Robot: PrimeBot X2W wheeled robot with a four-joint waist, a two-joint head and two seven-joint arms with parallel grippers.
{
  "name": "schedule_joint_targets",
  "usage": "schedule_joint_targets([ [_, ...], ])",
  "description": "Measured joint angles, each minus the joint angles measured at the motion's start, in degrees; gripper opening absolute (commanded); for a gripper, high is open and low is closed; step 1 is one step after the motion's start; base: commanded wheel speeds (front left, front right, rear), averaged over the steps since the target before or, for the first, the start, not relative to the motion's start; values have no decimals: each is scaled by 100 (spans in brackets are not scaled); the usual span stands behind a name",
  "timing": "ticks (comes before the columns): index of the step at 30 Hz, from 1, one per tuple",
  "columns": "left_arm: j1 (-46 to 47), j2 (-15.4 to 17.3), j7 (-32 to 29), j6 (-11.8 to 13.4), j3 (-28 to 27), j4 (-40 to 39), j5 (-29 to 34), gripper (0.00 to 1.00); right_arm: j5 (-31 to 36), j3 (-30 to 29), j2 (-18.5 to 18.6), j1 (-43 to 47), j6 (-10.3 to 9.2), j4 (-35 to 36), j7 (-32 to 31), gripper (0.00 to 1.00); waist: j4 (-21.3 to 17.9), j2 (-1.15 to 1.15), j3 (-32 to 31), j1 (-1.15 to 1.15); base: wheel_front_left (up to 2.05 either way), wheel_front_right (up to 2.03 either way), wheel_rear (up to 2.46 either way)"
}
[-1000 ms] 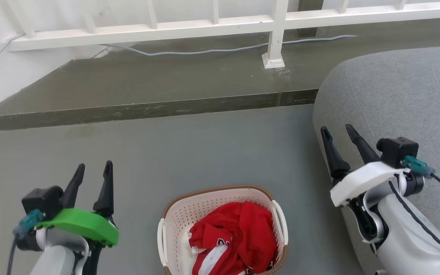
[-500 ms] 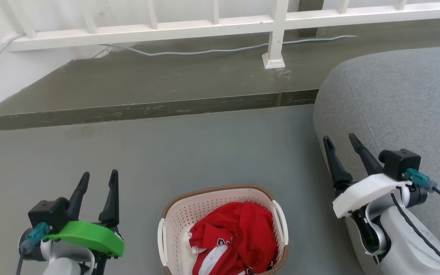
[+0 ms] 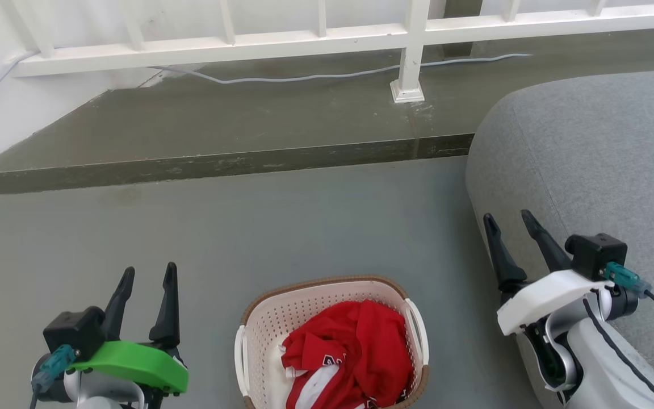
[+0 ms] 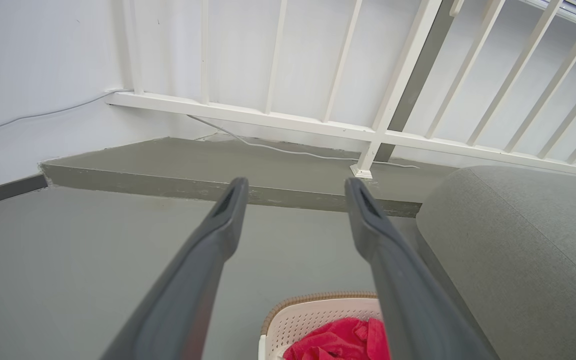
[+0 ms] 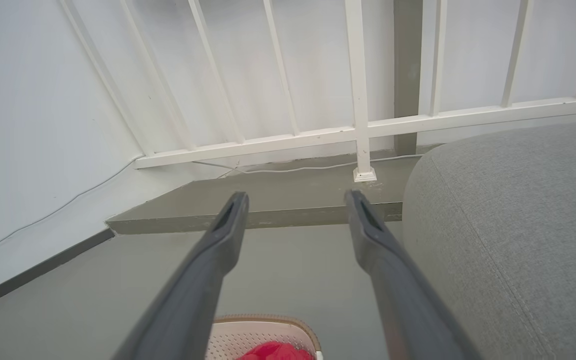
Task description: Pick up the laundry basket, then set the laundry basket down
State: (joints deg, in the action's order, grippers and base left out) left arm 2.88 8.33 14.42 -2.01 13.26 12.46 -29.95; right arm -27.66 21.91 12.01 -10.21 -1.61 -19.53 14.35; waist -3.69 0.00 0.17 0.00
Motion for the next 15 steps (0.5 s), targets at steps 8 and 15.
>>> schedule_joint_targets([
  [8,-80,-34,1,-27,-40,-29,36,100,51,-48,-25,46,7,1,0,100,-14,0,-5,0,0,0,0],
  [15,-98,-60,1,-59,-85,-43,93,100,104,-79,-36,66,8,2,0,100,-25,0,-11,0,0,0,0],
])
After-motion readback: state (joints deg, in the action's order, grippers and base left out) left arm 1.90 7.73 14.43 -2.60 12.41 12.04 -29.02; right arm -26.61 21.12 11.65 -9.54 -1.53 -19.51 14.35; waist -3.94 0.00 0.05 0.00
